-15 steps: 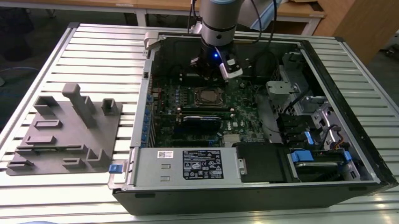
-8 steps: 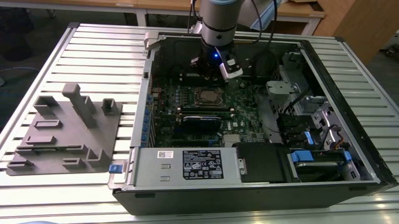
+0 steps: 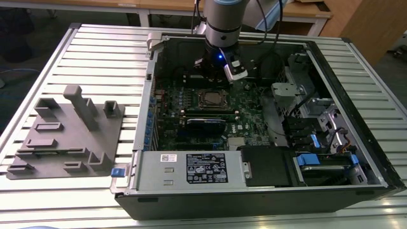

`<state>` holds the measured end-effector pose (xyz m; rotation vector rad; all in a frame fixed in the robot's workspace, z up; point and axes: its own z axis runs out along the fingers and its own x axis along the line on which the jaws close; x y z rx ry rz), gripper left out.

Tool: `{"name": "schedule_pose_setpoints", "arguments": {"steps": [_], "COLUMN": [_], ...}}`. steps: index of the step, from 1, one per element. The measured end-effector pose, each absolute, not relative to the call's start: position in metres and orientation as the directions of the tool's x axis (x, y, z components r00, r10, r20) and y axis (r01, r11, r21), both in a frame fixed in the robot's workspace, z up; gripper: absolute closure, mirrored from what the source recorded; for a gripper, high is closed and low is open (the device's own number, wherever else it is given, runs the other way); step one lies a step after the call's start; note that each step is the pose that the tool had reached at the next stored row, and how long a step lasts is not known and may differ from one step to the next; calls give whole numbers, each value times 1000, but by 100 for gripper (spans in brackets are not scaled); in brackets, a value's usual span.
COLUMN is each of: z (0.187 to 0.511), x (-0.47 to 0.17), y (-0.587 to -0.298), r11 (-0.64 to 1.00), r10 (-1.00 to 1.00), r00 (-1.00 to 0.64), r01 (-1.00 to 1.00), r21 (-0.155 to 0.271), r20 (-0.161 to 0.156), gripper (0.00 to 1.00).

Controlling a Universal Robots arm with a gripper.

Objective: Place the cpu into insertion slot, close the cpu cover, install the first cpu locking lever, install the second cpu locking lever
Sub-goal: 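Install the first cpu locking lever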

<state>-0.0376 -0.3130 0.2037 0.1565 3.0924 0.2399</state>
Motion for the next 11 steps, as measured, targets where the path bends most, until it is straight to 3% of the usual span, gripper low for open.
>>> {"name": "schedule_pose_setpoints", "arguments": {"steps": [11], "z": [203], "x": [-38], "y": [-313], "r11": [974], "r10": [168], "r00": [-985], "r01": [162], "r21": [156], "r20": [-30], "gripper": [89]}}
